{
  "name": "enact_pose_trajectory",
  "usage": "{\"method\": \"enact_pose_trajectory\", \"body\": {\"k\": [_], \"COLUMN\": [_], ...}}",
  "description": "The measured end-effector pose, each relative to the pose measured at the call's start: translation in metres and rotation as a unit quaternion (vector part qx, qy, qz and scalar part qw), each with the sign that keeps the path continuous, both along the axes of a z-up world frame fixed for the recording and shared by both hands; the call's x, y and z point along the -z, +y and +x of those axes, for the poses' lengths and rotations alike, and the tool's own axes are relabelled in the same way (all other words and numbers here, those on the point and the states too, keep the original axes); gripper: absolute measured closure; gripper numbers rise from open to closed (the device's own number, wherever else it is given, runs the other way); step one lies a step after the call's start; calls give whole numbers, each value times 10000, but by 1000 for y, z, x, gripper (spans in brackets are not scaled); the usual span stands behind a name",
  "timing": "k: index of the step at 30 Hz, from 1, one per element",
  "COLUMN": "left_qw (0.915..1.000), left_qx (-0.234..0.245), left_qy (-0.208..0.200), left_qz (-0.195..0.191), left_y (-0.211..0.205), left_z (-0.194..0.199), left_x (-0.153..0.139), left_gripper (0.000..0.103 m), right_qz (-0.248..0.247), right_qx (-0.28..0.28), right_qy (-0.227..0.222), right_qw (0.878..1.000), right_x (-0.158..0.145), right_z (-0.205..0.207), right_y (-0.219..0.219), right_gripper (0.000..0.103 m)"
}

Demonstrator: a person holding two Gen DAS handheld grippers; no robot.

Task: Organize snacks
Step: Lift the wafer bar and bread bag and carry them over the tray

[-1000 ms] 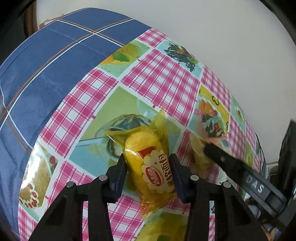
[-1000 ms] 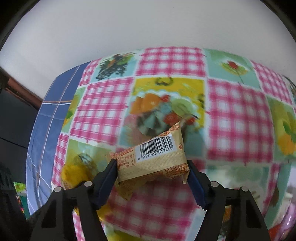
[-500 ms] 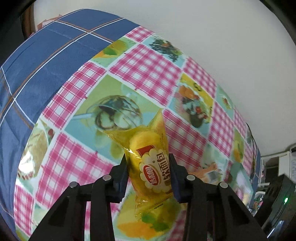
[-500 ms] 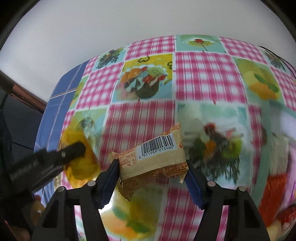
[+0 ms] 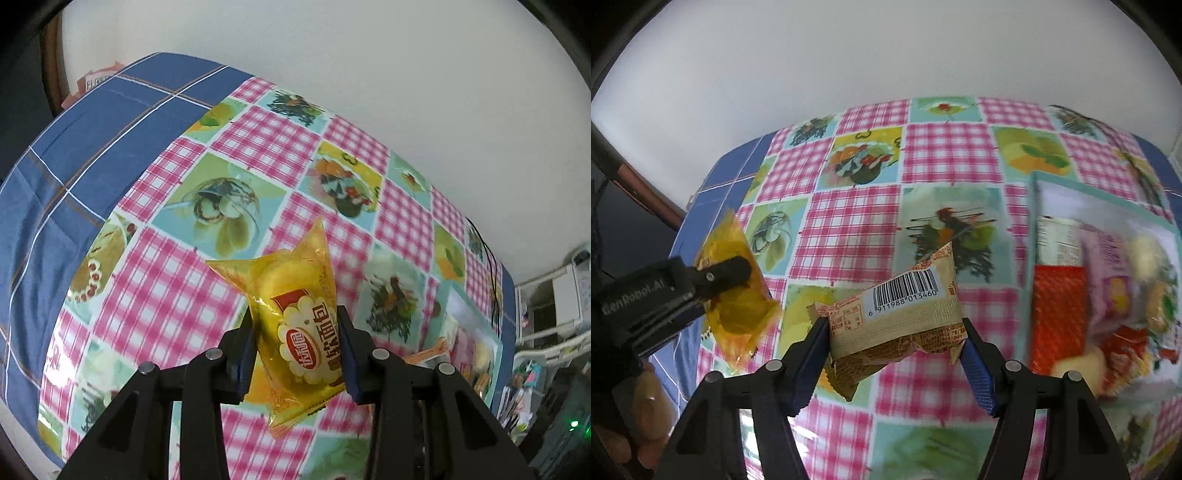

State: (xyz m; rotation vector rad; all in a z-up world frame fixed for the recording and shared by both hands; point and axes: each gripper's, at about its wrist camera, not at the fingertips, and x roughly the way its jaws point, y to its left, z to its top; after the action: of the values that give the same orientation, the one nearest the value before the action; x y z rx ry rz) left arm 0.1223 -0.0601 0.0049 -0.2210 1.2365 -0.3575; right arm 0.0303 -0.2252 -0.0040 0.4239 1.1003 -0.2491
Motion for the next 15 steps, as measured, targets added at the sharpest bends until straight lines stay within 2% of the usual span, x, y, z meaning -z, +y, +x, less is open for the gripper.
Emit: {"method": "enact_pose_trajectory", "body": {"k": [8, 15], "left_qw": [9993, 9969], "left_qx": [215, 633], "left_qy": [-318, -430], "left_qz": [30, 181], "left_y": [-16, -58], "left_z": [-33, -58], "left_x": [-21, -21], "left_gripper": [62, 63], "right_qz": [-143, 43], "right_qx": [135, 610], "right_qy": [-243, -97], "right_qw": [9995, 9981], "right_x": [-26, -18], "right_z": [-41, -76], "right_y": [-6, -51], "right_gripper": [32, 32]}}
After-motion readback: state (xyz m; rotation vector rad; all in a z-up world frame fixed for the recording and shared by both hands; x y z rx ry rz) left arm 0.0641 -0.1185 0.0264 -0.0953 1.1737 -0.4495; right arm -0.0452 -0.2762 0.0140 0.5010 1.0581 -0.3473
